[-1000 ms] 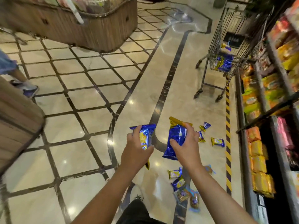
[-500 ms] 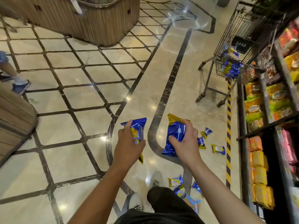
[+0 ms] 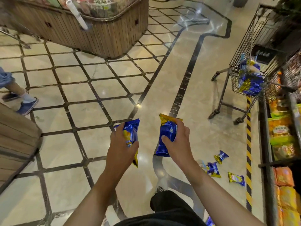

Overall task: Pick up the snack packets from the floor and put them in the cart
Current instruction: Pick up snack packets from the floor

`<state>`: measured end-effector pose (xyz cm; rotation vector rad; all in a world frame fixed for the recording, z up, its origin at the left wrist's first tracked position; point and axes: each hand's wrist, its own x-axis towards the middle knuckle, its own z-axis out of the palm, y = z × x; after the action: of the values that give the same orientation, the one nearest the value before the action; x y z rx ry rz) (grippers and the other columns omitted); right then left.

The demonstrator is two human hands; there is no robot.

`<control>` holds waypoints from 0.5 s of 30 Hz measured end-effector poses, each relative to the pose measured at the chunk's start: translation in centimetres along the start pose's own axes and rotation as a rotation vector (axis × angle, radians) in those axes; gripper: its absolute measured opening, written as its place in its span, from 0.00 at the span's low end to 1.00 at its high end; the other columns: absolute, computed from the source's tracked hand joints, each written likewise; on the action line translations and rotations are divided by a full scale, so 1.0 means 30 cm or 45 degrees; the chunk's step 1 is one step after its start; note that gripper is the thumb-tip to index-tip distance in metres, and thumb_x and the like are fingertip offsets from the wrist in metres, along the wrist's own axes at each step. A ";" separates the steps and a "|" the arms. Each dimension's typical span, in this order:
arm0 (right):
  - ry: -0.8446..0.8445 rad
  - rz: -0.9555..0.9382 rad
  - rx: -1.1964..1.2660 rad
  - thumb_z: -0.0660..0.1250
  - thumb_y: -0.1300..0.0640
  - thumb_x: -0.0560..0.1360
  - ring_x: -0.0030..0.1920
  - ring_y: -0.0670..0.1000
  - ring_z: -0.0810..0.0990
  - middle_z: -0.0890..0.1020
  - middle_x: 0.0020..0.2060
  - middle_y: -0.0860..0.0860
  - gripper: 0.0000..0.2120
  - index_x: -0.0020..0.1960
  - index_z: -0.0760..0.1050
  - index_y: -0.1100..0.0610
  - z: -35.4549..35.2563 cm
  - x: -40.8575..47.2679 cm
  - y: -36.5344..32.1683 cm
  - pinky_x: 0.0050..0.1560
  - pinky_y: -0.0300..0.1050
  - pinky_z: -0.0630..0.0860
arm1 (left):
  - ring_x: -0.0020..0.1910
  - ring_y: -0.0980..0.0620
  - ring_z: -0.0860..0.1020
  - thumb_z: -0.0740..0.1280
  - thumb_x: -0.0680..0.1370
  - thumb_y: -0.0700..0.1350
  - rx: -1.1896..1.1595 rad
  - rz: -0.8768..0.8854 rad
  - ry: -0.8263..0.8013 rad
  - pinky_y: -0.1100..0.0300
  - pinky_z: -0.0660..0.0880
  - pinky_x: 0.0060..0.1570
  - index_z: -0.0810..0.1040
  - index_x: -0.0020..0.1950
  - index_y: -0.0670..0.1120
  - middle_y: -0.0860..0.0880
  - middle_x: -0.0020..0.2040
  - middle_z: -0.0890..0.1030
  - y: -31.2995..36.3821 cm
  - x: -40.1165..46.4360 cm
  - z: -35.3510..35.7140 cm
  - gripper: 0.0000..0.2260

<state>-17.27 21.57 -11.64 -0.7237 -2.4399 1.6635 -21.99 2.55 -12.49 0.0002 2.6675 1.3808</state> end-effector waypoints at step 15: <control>0.118 -0.003 0.105 0.71 0.63 0.74 0.52 0.40 0.74 0.65 0.63 0.48 0.30 0.70 0.63 0.46 -0.206 0.609 -0.067 0.39 0.23 0.72 | 0.48 0.60 0.75 0.71 0.75 0.45 0.033 0.028 -0.066 0.66 0.71 0.43 0.61 0.75 0.57 0.53 0.63 0.67 0.307 0.542 0.279 0.31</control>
<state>-31.92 34.24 -10.64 -0.7683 -2.2942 1.6790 -37.66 15.71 -11.74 0.0678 2.6509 1.3333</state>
